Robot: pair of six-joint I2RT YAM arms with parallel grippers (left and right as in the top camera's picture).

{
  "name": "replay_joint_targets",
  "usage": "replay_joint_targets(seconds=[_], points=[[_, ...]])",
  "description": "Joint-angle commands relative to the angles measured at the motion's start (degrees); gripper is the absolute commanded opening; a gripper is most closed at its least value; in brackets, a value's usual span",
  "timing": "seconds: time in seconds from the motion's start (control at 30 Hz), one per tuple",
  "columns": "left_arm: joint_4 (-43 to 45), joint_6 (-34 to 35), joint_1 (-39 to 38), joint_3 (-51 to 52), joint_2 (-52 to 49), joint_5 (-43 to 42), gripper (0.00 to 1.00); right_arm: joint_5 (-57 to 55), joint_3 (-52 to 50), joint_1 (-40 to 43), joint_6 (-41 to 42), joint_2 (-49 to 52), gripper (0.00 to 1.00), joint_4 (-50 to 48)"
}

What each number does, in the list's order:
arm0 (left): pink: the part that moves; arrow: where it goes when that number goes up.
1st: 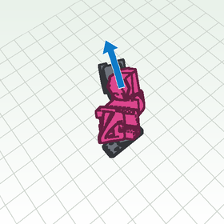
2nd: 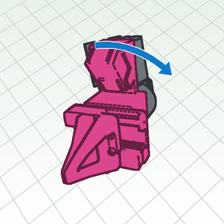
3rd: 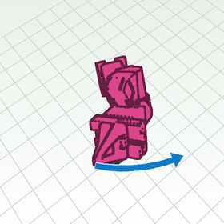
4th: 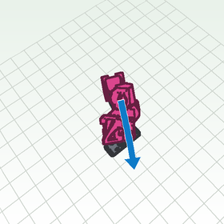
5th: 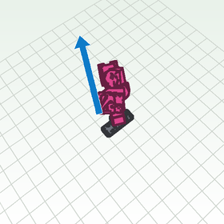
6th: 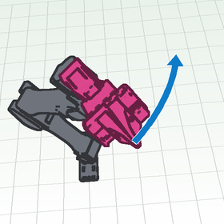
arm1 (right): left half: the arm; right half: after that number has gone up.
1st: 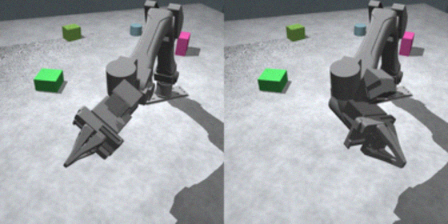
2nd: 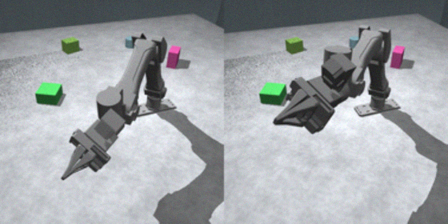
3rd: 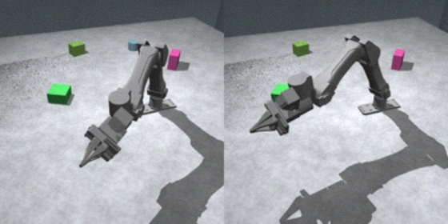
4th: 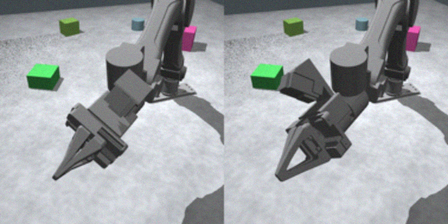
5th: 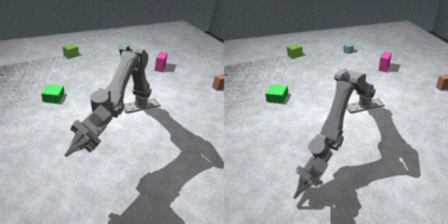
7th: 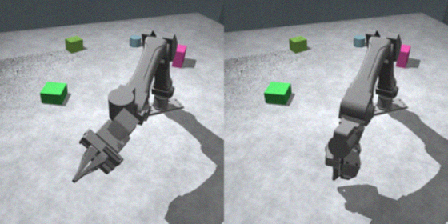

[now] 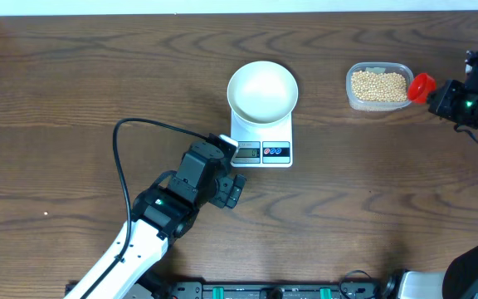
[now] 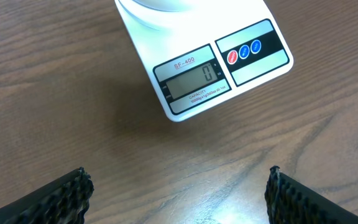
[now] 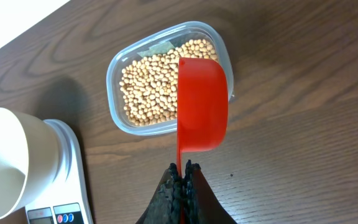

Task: Scoop item into bowl and weigh 50g on scale

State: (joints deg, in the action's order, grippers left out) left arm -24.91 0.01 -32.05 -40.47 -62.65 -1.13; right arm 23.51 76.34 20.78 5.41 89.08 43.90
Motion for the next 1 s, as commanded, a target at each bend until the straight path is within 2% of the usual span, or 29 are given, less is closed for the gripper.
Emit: replay_joint_targets(seconds=[0.0,0.47,0.97], points=[[0.3,0.3,-0.2,-1.0,-0.2,0.3,0.91,0.0,-0.3,-0.2,-0.3,-0.8,0.01,0.0],[0.2,0.3,-0.2,-1.0,-0.2,0.3,0.91,0.0,-0.3,-0.2,-0.3,-0.8,0.01,0.1],[0.2,0.3,-0.2,-1.0,-0.2,0.3,0.91,6.0,-0.3,-1.0,-0.4,-0.8,0.01,-2.6]])
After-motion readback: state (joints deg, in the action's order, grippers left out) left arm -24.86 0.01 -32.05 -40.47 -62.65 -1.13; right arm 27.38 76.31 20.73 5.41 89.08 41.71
